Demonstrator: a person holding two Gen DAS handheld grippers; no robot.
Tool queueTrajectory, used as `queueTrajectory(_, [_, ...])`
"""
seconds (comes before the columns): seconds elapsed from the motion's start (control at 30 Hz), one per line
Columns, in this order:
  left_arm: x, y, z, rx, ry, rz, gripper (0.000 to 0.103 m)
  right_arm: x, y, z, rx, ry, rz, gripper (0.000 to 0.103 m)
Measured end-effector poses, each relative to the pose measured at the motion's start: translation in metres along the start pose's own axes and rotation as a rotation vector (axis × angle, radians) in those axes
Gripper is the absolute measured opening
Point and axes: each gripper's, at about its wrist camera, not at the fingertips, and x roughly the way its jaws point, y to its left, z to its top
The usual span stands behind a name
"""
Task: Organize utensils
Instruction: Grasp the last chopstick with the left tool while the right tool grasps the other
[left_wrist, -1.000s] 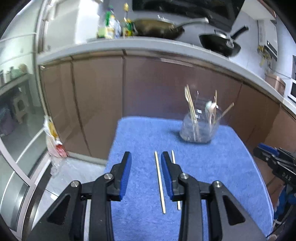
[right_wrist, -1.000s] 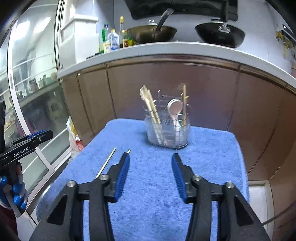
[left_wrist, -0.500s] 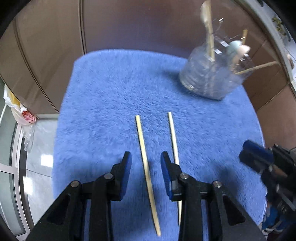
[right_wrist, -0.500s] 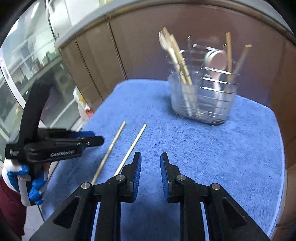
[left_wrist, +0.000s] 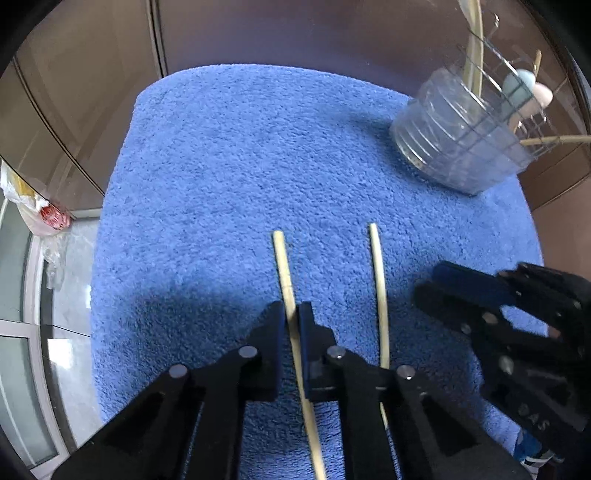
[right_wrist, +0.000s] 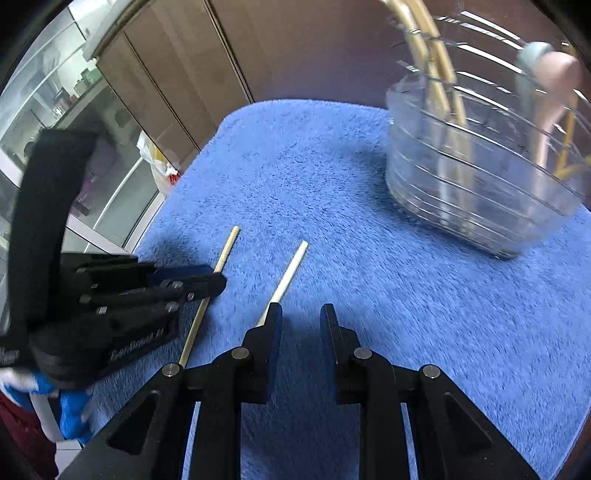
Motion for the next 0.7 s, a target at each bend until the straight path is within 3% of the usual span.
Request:
queueTrajectory(0.17, [0.000, 0.025, -0.001, -0.060, -0.013, -0.101, 0.005, 0.016, 0.012, 0.024, -0.002, 0.061, -0.008, 0.021])
queueTrajectory(0.33, [0.000, 0.048, -0.008, -0.114, -0.047, -0.189, 0.005, 0.039, 0.026, 0.036, -0.023, 0.137, -0.078, 0.021])
queueTrajectory(0.43, [-0.001, 0.058, -0.012, -0.144, -0.062, -0.227, 0.005, 0.044, 0.034, 0.037, -0.044, 0.140, -0.121, 0.021])
queueTrajectory(0.7, [-0.008, 0.059, -0.028, -0.175, -0.089, -0.208, 0.005, 0.043, 0.033, 0.039, -0.050, 0.137, -0.140, 0.013])
